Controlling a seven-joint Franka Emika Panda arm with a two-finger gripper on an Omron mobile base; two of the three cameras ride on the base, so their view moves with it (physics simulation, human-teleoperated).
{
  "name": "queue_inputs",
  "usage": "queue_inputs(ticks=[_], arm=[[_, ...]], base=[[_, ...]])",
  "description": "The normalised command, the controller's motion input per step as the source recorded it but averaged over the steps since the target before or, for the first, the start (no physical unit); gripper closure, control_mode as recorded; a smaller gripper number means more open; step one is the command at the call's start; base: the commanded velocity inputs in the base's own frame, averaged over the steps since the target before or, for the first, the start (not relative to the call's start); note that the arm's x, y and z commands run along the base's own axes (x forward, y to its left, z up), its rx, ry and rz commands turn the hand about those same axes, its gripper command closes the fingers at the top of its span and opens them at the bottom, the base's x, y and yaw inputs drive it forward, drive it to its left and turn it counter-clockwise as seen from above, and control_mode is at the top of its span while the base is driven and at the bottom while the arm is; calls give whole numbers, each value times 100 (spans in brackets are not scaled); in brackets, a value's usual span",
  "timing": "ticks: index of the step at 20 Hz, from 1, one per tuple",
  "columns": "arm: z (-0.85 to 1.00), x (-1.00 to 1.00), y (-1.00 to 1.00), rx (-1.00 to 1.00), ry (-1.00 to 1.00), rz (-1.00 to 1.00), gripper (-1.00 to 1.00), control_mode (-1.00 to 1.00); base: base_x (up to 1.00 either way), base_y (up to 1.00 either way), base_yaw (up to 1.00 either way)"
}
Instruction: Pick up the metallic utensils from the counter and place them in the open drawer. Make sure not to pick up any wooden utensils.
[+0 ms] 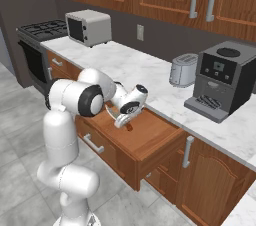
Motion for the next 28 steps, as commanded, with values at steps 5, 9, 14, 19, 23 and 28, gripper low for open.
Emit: queue_inputs(ticks=[5,9,14,19,23,28], arm=[[52,86,-30,6,4,0,100,-100],[-53,81,-37,-6,0,0,100,-100],[-100,6,-2,-27,1,0,100,-100],[-100,-77,-2,-24,10,0,100,-100],[-100,-55,16,-6,10,0,100,-100],[-40,-10,10,0,-3,0,-100,-100]], base=[[0,0,0],[0,0,0],[0,0,0],[0,0,0],[0,0,0],[0,0,0]])
